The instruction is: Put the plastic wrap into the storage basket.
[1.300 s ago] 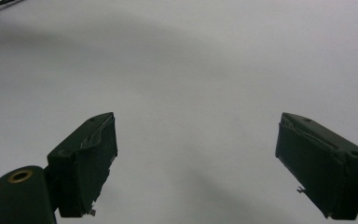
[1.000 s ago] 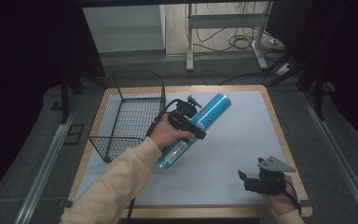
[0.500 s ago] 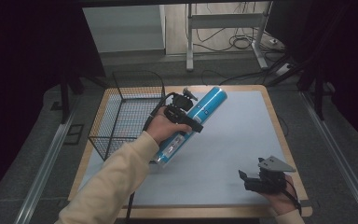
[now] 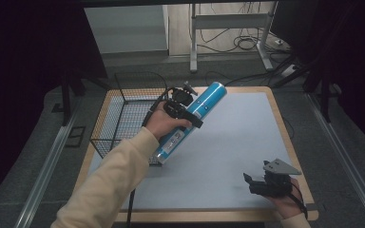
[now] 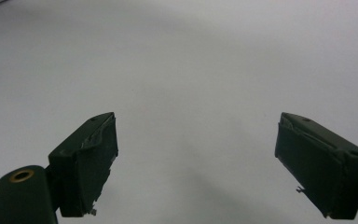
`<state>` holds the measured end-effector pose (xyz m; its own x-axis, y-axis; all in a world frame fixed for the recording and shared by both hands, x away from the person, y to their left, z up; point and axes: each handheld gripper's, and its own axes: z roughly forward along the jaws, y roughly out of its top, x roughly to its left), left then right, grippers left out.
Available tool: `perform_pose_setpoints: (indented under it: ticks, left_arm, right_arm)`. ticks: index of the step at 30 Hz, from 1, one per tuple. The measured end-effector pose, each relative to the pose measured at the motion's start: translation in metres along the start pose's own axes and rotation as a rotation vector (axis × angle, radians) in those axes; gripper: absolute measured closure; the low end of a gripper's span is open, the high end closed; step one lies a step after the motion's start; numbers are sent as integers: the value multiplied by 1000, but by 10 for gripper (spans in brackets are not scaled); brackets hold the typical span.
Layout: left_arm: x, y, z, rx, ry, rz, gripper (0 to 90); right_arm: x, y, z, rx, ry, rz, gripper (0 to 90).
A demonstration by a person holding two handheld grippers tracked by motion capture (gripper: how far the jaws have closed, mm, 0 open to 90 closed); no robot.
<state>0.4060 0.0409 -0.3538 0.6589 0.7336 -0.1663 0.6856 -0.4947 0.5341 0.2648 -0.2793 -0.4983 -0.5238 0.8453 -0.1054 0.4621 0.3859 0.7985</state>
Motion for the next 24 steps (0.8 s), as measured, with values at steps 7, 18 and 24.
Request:
perform_pose_setpoints:
  ticks: [7,18,24]
  left_arm:
    - [6,6,-6,-14,11,-10,313]
    - [14,20,-23,-37,36,-13,313]
    - [22,24,-23,-32,38,-28,313]
  right_arm:
    - [0,0,0,0,-1,-4,134]
    - [1,0,0,-2,1,-5,135]
    - [2,0,0,-2,-2,-2,135]
